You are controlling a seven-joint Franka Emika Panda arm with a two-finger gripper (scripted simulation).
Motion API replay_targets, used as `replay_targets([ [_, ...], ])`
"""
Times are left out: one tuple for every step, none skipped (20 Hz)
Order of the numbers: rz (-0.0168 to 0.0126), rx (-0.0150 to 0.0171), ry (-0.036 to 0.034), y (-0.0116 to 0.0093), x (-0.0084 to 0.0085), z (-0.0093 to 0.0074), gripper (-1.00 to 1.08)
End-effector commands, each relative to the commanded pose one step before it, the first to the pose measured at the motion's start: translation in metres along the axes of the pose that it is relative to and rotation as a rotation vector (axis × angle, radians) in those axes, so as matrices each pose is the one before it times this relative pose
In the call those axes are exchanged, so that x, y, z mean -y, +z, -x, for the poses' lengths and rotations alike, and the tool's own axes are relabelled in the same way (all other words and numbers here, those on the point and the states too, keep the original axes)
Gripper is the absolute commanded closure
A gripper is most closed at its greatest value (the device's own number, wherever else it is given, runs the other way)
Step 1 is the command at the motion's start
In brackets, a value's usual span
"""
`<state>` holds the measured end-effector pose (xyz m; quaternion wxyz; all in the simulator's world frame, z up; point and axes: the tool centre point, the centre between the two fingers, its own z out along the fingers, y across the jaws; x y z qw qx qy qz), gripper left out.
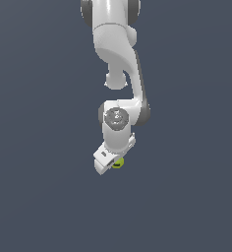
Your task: Pick up the object and move it to a goal position.
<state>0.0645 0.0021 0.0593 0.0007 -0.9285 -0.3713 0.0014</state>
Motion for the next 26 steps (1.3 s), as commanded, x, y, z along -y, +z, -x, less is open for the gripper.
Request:
replay_targets([
  [0.00205, -0.00187, 0.00084, -0.01312, -0.01301, 0.00307, 1.08],
  [0.0, 0.0, 0.0, -0.00546, -0.00568, 0.00146, 1.08],
  [0.0, 0.0, 0.0, -0.00572, -0.00595, 0.00152, 1.08],
  [-0.00038, -0.00049, -0.0003, -0.00598, -0.00606, 0.00144, 1.08],
  [0.0, 0.0, 0.0, -0.00608, -0.00637, 0.00157, 1.08],
  [0.0, 0.0, 0.0, -0.0062, -0.00651, 0.00158, 1.08],
  [0.0, 0.0, 0.0, -0.00628, -0.00663, 0.00158, 1.08],
  [0.0, 0.0, 0.0, -0.00633, -0.00671, 0.00156, 1.08],
  [0.0, 0.0, 0.0, -0.00626, -0.00667, 0.00151, 1.08],
  [0.0, 0.0, 0.0, -0.00575, -0.00616, 0.00136, 1.08],
  [0.0, 0.0, 0.0, -0.00521, -0.00562, 0.00121, 1.08],
  [0.0, 0.0, 0.0, -0.00469, -0.00509, 0.00106, 1.08],
  [0.0, 0.0, 0.0, -0.0042, -0.00459, 0.00093, 1.08],
  [0.0, 0.0, 0.0, -0.00372, -0.0041, 0.0008, 1.08],
  [0.0, 0.0, 0.0, -0.00328, -0.00365, 0.00068, 1.08],
  [0.0, 0.0, 0.0, -0.00288, -0.00323, 0.00058, 1.08],
  [0.0, 0.0, 0.0, -0.00251, -0.00283, 0.00049, 1.08],
  [0.0, 0.0, 0.0, -0.00217, -0.00247, 0.0004, 1.08],
  [0.0, 0.0, 0.0, -0.00186, -0.00213, 0.00033, 1.08],
  [0.00046, 0.00011, -0.00012, -0.00178, -0.00168, 0.00018, 1.08],
  [0.0, 0.0, 0.0, -0.00129, -0.0015, 0.00022, 1.08],
  [0.0, 0.0, 0.0, -0.00104, -0.00121, 0.00017, 1.08],
  [0.0, 0.0, 0.0, -0.00079, -0.00093, 0.00012, 1.08],
  [0.0, 0.0, 0.0, -0.00056, -0.00066, 0.00009, 1.08],
  [0.0, 0.0, 0.0, -0.00033, -0.00039, 0.00005, 1.08],
  [0.0, 0.0, 0.0, -0.00011, -0.00013, 0.00002, 1.08],
])
